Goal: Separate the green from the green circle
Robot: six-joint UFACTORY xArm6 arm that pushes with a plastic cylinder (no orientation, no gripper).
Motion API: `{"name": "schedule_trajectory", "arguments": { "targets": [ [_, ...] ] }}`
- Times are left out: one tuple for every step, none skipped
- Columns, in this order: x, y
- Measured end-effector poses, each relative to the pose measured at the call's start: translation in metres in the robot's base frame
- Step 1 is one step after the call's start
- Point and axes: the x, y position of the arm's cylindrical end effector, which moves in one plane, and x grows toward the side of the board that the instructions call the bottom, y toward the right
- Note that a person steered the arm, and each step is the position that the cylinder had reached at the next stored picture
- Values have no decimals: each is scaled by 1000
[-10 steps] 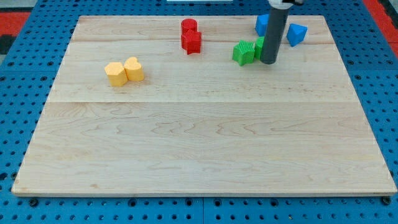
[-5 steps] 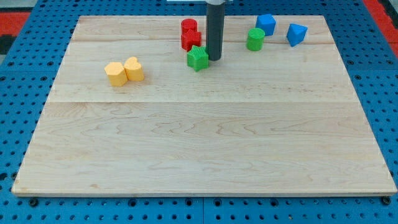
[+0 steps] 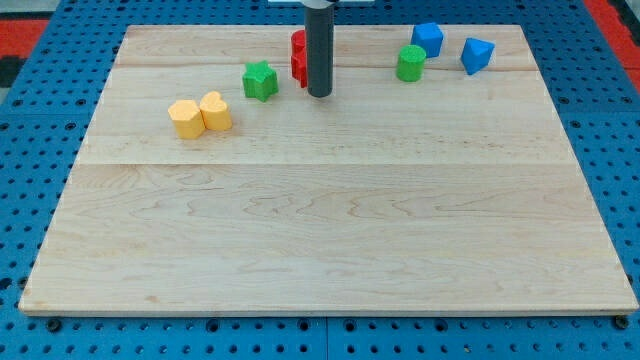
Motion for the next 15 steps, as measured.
{"name": "schedule_trajectory", "arguments": {
  "targets": [
    [-34, -50],
    [-54, -95],
    [-47, -101],
    [-20, -61],
    [2, -21],
    [34, -12],
    [-1, -83],
    [11, -114],
    [35, -105],
    [22, -177],
    [-5, -185],
    [-45, -186],
    [-63, -188],
    [-63, -187],
    [-62, -185]
  ]
}}
